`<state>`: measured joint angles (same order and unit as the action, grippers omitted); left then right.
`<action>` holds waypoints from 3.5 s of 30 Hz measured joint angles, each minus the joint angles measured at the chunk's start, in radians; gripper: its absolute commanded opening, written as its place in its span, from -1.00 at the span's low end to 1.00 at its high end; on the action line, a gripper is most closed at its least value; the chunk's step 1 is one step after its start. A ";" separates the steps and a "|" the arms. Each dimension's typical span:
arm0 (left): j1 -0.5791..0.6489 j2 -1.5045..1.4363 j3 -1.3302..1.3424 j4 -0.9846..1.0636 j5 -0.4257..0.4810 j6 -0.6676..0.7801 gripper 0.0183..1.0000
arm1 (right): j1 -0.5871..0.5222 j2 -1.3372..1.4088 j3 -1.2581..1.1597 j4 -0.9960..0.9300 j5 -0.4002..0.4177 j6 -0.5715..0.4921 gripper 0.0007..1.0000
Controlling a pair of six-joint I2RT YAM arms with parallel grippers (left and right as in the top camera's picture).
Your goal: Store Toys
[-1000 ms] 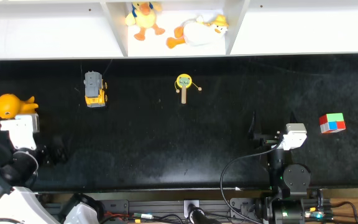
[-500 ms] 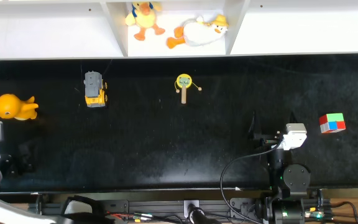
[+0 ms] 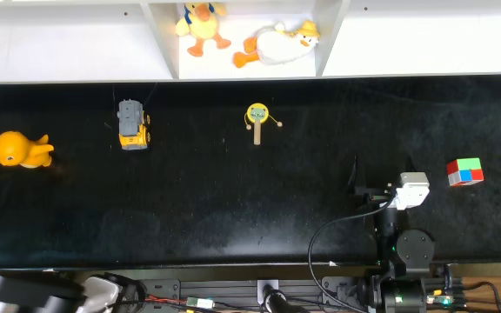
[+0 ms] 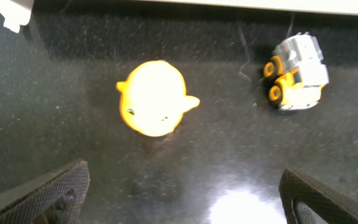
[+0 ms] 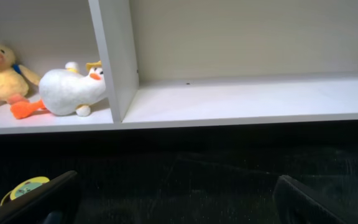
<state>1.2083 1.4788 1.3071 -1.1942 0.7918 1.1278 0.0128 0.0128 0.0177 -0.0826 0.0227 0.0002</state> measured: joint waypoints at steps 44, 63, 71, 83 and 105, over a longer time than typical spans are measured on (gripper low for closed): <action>-0.302 0.291 0.089 0.198 -0.350 -0.280 0.96 | 0.000 0.000 0.000 0.000 0.000 0.000 0.99; -0.302 0.291 0.089 0.243 -0.353 -0.293 -0.54 | 0.000 0.000 0.000 0.000 0.000 0.000 0.99; -0.302 0.221 0.089 0.255 -0.319 -0.328 -0.63 | 0.000 0.000 0.000 0.000 0.000 0.000 0.99; -0.419 0.049 0.093 0.462 -0.284 -0.594 -0.59 | 0.000 0.000 0.000 0.000 0.000 0.000 0.99; -0.561 0.205 0.098 0.653 -0.418 -0.838 -0.60 | 0.000 0.000 0.000 -0.001 0.000 0.000 0.99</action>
<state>0.6472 1.6840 1.4048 -0.5415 0.3737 0.2897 0.0128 0.0132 0.0177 -0.0834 0.0223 0.0002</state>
